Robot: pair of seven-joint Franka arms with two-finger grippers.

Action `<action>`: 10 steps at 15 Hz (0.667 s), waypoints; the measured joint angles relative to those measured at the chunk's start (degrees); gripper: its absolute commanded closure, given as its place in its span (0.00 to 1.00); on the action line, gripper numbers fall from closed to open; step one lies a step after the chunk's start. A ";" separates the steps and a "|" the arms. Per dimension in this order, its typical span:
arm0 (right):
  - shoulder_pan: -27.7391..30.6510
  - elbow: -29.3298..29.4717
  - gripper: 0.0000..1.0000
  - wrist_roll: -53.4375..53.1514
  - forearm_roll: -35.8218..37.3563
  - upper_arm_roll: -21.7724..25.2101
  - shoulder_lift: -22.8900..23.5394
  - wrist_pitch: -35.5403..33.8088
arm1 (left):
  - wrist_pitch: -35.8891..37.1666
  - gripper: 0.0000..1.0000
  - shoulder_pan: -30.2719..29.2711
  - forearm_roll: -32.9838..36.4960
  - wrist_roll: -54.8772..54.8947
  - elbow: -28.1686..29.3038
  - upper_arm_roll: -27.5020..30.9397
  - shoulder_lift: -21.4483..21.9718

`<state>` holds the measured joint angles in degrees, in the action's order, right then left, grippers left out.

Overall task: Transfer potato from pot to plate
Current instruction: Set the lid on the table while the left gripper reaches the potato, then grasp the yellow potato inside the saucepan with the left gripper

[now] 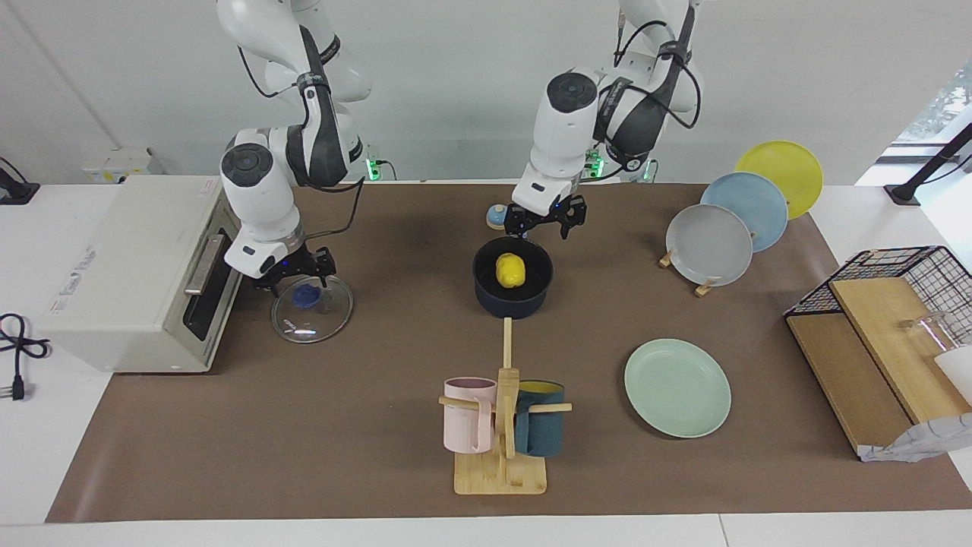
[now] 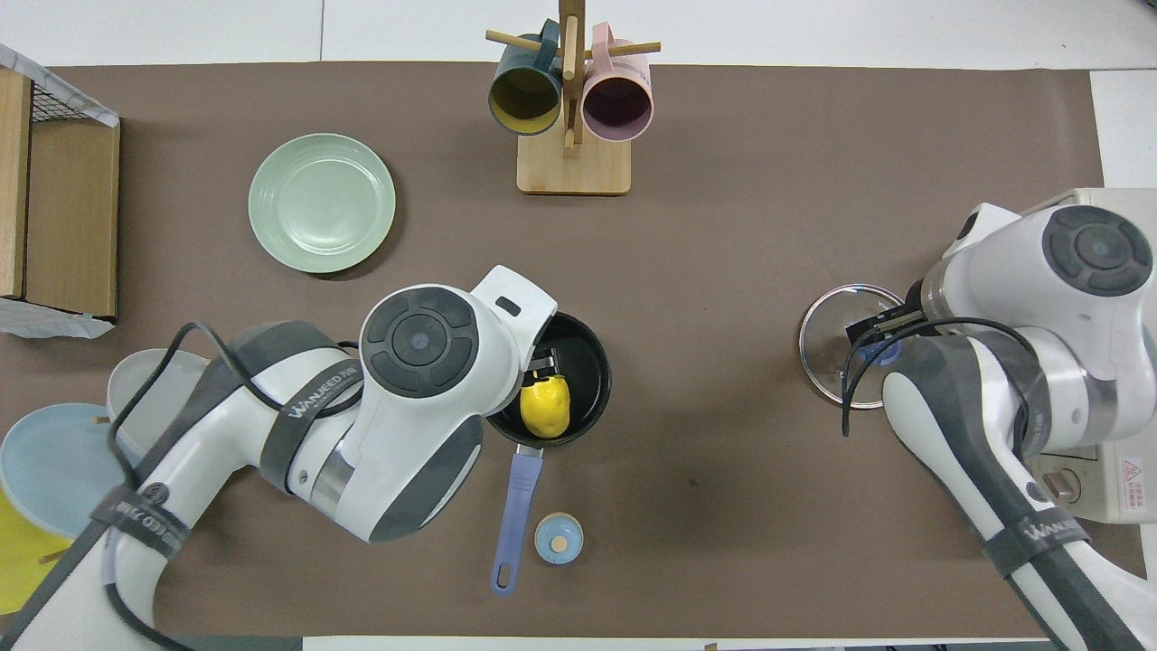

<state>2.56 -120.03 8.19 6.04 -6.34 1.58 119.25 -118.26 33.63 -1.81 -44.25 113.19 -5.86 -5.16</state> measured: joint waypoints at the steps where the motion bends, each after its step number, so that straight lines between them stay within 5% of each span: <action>1: -0.01 3.51 0.00 -0.04 -0.09 -0.18 -0.44 -3.84 | -2.67 0.00 0.18 -0.04 -0.49 1.17 0.02 -0.92; 5: 0.03 16.59 0.00 -1.27 -0.18 -0.64 -3.31 -18.97 | -9.28 0.00 0.81 -0.25 -3.26 4.72 0.11 -2.51; 10: 0.14 24.96 0.00 -4.84 -0.25 -0.45 -3.94 -30.16 | -10.42 0.00 2.65 -0.28 -5.76 5.04 0.11 -3.95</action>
<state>2.70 -95.06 3.35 5.78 -6.80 -2.36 89.09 -128.67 36.28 -2.09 -50.01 118.23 -5.75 -9.11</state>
